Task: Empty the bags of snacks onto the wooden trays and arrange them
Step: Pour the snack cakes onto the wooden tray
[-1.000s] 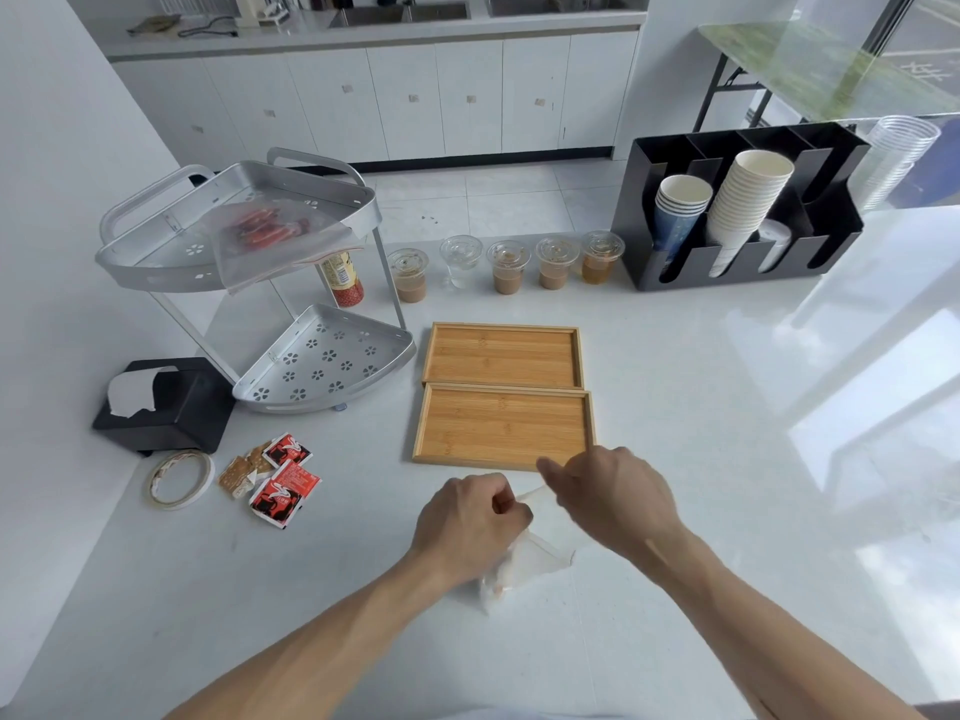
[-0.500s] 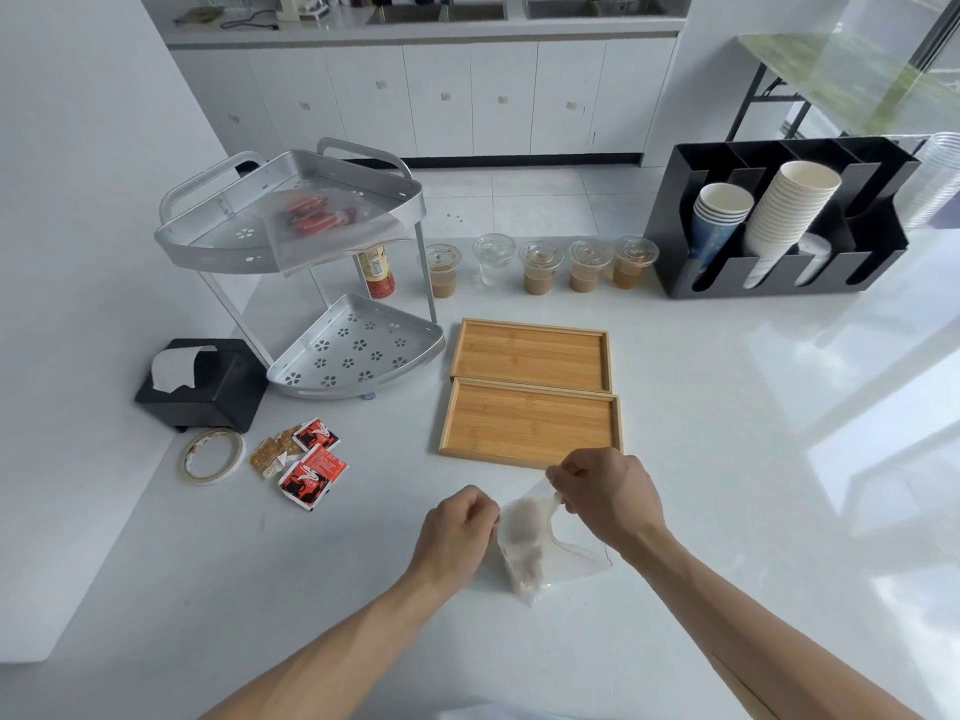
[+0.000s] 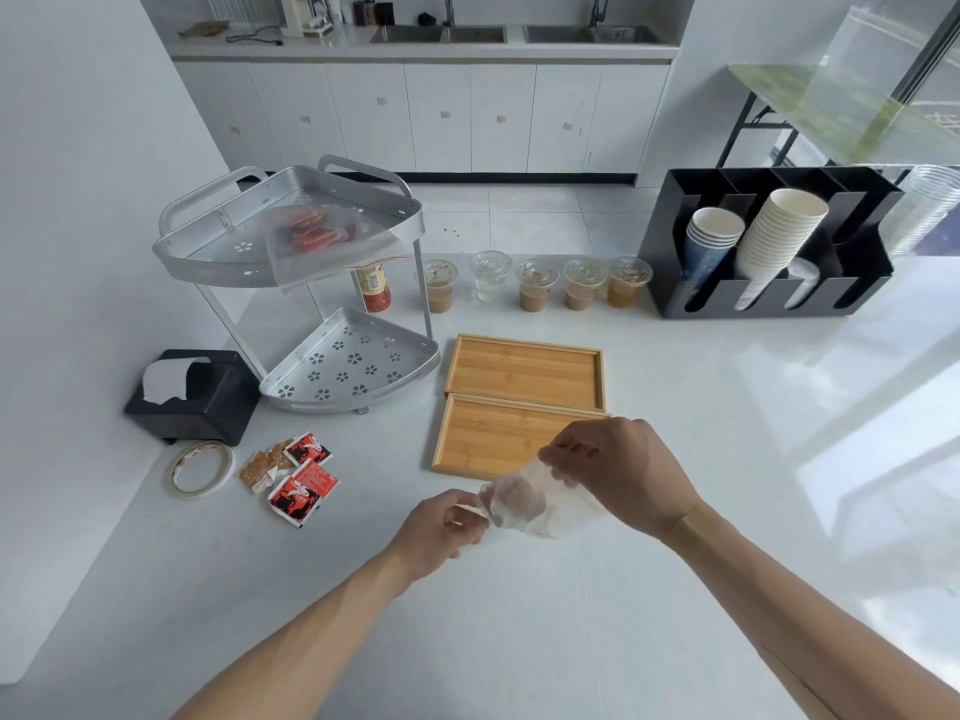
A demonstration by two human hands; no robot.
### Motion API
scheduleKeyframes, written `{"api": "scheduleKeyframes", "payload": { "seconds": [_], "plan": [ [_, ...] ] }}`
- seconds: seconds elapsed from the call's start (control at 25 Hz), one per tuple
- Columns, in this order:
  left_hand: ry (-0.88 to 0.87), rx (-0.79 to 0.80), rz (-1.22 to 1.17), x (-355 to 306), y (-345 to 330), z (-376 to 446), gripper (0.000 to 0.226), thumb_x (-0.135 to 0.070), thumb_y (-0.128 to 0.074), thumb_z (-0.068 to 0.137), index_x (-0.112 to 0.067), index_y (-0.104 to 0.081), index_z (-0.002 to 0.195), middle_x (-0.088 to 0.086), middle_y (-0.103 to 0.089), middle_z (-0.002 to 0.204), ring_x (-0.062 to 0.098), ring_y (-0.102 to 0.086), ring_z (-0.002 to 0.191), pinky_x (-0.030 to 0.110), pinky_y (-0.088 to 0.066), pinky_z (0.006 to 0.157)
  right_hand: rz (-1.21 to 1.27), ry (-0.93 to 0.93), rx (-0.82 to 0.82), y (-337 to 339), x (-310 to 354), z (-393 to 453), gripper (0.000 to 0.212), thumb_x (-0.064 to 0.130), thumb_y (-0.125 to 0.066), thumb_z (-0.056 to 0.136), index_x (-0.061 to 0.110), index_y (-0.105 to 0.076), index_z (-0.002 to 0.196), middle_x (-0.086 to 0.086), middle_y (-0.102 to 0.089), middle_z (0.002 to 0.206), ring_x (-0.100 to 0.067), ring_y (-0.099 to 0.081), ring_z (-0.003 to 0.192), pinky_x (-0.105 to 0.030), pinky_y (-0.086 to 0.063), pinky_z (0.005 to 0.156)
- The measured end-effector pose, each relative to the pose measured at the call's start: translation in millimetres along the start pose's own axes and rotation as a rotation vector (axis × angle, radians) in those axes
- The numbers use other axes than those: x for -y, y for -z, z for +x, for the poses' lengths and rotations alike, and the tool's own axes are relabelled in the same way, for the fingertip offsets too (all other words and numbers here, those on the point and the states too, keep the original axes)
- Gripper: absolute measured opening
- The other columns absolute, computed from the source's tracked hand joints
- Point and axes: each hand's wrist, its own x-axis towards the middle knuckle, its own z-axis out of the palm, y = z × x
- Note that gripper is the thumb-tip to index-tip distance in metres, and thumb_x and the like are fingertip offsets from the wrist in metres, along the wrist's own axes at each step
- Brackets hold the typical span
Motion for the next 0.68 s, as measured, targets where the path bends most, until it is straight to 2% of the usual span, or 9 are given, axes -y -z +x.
{"api": "scheduleKeyframes", "payload": {
  "seconds": [0.16,0.36,0.52,0.68],
  "plan": [
    [-0.044,-0.085,-0.116,-9,-6,8,0.02,-0.017,-0.063,0.092,-0.027,-0.064,0.11,-0.004,-0.077,0.094,0.01,-0.073,0.085,0.025,-0.05,0.07,0.064,0.038,0.059,16,-12,15,0.019,0.036,-0.067,0.088,0.027,-0.072,0.073,0.01,-0.073,0.066,0.002,-0.058,0.051,-0.018,-0.042,0.053],
    [0.002,-0.107,-0.25,-17,-23,22,0.021,-0.018,-0.069,0.089,-0.023,-0.066,0.108,-0.001,-0.077,0.095,0.012,-0.074,0.087,0.028,-0.05,0.072,0.084,0.112,0.094,24,-22,32,0.017,0.034,-0.067,0.09,0.025,-0.074,0.077,0.01,-0.075,0.071,0.005,-0.059,0.055,-0.008,-0.038,0.053],
    [0.011,-0.13,-0.314,-22,-37,35,0.014,-0.019,-0.071,0.086,-0.02,-0.071,0.1,0.0,-0.077,0.094,0.013,-0.073,0.089,0.029,-0.05,0.074,0.092,0.155,0.119,33,-27,43,0.017,0.033,-0.066,0.09,0.025,-0.074,0.077,0.011,-0.074,0.071,0.004,-0.06,0.057,-0.009,-0.041,0.055],
    [-0.001,-0.174,-0.388,-23,-33,44,0.012,-0.023,-0.071,0.088,-0.013,-0.068,0.094,0.004,-0.073,0.102,0.013,-0.068,0.099,0.028,-0.055,0.074,0.006,0.149,0.04,46,-41,61,0.017,0.036,-0.066,0.089,0.028,-0.074,0.076,0.016,-0.074,0.068,0.009,-0.062,0.065,-0.009,-0.042,0.057]
  ]
}}
